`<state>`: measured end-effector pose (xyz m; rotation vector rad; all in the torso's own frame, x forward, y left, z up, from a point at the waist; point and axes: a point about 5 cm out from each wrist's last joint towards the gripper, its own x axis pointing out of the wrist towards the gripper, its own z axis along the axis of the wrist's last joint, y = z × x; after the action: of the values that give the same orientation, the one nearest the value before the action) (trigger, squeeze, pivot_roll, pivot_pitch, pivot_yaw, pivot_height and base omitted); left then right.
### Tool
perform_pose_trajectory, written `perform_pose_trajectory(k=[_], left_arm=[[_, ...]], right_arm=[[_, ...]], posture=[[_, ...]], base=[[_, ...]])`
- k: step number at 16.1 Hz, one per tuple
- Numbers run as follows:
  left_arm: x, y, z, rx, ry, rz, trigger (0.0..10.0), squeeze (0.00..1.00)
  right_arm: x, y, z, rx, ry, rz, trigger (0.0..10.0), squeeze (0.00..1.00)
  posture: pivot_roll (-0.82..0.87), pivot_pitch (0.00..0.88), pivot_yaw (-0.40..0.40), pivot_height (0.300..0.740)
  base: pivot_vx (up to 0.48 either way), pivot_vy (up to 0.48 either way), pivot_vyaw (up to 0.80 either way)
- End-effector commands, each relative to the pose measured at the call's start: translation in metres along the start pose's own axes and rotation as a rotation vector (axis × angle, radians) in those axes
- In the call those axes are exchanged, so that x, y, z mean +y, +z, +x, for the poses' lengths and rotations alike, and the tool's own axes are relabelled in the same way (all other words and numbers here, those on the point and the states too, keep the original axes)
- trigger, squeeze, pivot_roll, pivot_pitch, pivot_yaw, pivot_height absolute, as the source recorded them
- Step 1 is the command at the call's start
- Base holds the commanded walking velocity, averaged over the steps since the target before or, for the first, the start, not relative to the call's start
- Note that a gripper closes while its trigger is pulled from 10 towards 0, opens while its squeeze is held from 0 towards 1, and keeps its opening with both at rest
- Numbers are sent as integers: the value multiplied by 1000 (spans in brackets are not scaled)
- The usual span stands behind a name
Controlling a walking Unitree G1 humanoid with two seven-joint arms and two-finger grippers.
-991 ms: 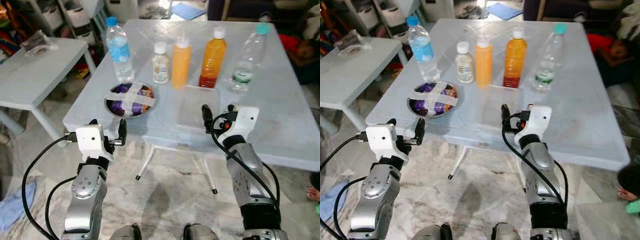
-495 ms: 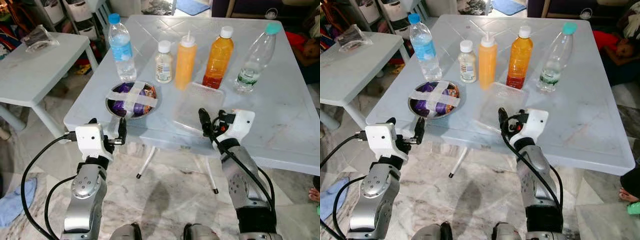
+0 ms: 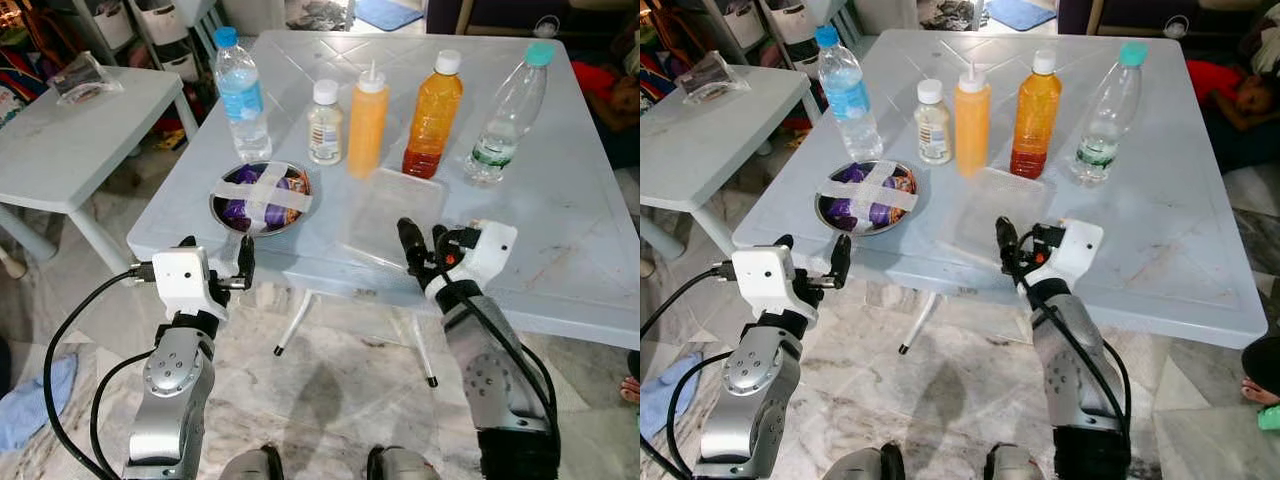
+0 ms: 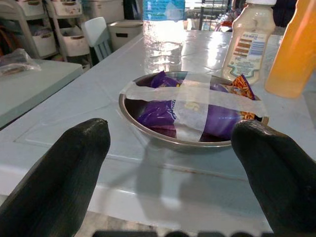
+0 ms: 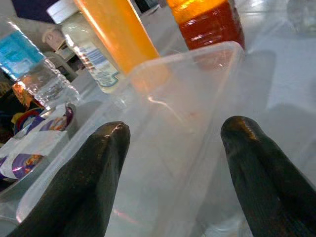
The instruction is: Restocking fridge
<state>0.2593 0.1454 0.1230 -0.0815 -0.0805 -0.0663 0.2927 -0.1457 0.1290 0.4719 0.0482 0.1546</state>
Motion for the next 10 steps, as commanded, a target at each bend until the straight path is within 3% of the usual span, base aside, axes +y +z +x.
perform_pose_trajectory(k=[1,7,9,10], left_arm=[[1,2,0,-6,-7,7,10000,0],[-1,3,1,-8,-11,4,10000,0],[0,3,1,-10,-10,5,10000,0],[-1,4,1,-11,-11,5,10000,0]], right_arm=[[2,4,-1,0,5,34,10000,0],[10,-6,-1,129,50,223,10000,0],[14,-7,-2,150,76,213,10000,0],[11,-10,-4,164,64,228,2549,0]], posture=[[-73,142,77,740],[-69,146,75,740],[-68,147,75,740],[-68,147,74,740]], base=[[0,0,0],[0,0,0],[0,0,0],[0,0,0]])
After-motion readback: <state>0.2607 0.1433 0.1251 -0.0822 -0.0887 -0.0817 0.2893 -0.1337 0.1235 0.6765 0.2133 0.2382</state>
